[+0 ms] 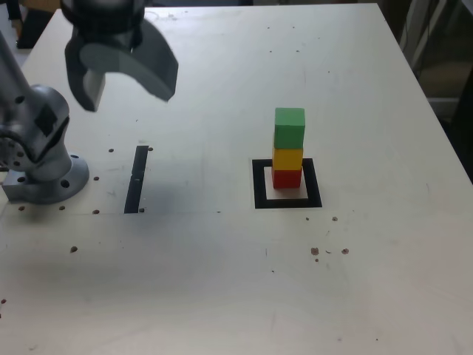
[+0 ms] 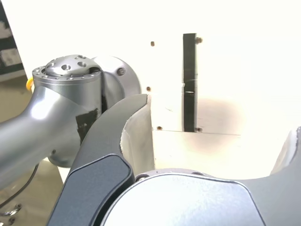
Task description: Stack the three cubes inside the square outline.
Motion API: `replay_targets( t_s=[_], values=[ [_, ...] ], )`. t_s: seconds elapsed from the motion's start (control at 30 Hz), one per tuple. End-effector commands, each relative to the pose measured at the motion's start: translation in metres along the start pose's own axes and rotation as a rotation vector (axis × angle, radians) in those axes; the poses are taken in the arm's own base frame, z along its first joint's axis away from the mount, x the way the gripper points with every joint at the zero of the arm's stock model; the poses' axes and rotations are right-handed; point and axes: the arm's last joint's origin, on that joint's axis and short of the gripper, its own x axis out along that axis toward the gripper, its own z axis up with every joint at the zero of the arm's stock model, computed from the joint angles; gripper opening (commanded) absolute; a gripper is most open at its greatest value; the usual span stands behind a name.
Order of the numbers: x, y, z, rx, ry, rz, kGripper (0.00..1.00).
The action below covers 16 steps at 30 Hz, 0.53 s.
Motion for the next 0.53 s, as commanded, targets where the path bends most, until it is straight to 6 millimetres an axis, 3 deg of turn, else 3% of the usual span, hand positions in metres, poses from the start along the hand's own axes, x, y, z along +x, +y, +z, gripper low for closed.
replay_targets(
  t_s=[0.0,0.27,0.5],
  values=[
    [0.021,-0.002,-0.009,-0.007,-0.014,-0.020,0.99],
    [0.067,-0.008,-0.009,-0.008,-0.040,-0.035,0.99],
    [0.090,-0.012,0.004,0.010,-0.096,-0.016,0.99]
  ],
)
